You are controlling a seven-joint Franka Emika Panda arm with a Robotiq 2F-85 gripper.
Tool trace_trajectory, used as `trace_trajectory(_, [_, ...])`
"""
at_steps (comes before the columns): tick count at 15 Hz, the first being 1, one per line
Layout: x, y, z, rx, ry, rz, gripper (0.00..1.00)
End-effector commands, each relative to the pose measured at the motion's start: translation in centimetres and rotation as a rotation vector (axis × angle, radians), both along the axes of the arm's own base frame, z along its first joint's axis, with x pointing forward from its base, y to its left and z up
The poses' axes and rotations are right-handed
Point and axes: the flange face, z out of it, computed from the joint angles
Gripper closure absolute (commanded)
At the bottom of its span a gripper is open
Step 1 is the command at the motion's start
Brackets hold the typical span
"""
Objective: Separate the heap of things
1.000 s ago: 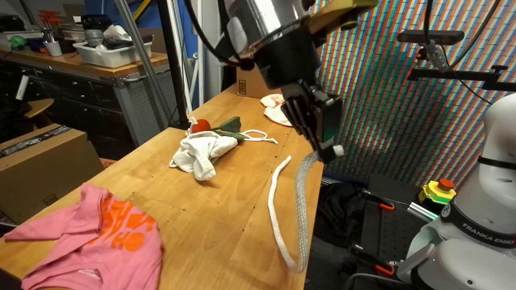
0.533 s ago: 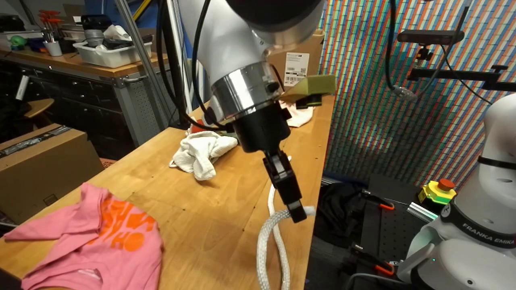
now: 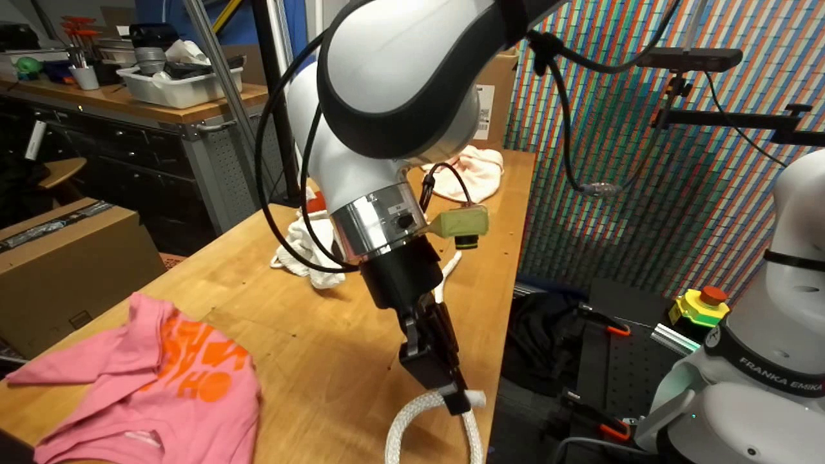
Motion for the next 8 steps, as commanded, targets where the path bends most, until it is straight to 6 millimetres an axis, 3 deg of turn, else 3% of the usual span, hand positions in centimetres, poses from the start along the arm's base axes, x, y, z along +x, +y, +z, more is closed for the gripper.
trace_trajectory(1, [-0.7, 1.5, -0.3, 0.015, 0.018, -0.041, 0.9])
trace_trajectory(2, [-0.8, 1.7, -0.3, 0.019, 0.015, -0.046, 0.64])
trace_trajectory(3, [-0.8, 1.9, -0.2, 0.022, 0.011, -0.052, 0.64])
trace_trajectory(8, [0.2, 2.4, 0.8, 0.018, -0.09, -0.074, 0.27])
